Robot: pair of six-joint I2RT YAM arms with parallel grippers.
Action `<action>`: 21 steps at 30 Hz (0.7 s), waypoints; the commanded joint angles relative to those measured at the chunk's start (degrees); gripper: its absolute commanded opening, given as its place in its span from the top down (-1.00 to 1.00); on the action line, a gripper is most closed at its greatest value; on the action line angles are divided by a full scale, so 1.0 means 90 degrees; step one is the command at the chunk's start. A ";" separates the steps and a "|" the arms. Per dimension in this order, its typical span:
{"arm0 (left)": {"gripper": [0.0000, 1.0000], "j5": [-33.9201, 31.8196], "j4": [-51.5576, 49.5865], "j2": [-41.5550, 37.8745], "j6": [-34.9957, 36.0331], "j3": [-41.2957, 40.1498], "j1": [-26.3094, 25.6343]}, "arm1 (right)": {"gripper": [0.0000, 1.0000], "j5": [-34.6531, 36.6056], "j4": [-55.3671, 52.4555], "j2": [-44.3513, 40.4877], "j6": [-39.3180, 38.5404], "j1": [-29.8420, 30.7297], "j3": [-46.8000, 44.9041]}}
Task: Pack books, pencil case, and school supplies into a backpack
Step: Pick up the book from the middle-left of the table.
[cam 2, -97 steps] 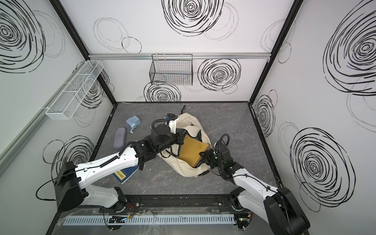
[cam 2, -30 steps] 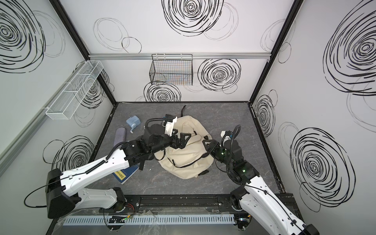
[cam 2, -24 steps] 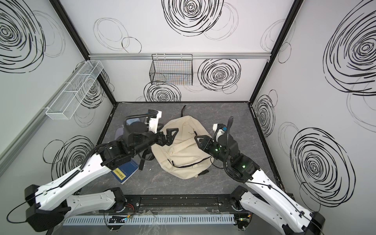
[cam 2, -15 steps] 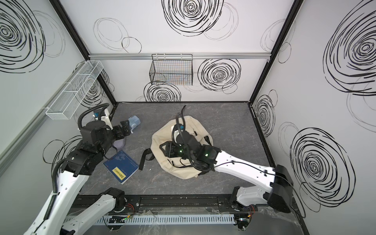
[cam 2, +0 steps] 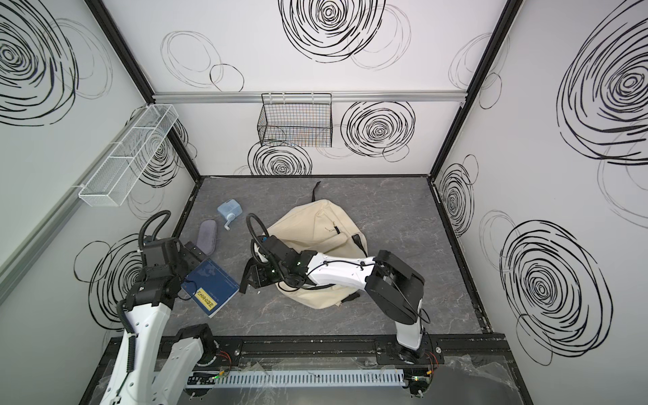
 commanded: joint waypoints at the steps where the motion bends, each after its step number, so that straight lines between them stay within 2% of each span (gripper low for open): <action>1: -0.92 -0.0087 0.0283 -0.0080 -0.0559 -0.0098 0.0432 | 0.08 -0.0493 0.0262 0.0474 -0.0409 -0.0103 0.0507; 3: -0.92 0.0271 0.0437 -0.0114 -0.0685 -0.0287 0.0664 | 0.09 -0.0698 0.0108 0.0892 -0.0516 -0.0144 0.0876; 9: -0.92 0.0659 0.1039 -0.0006 -0.1155 -0.1029 0.0770 | 0.11 -0.0789 -0.0496 0.2082 -0.0949 -0.0087 0.2224; 15: -0.92 0.0673 0.1656 0.0097 -0.1452 -0.1884 0.0761 | 0.10 -0.0713 -0.0950 0.2852 -0.1191 -0.0099 0.3100; 21: -0.92 0.0406 0.1932 0.0437 -0.1604 -0.2197 0.0589 | 0.10 -0.0790 -0.1424 0.3445 -0.1282 -0.0147 0.3712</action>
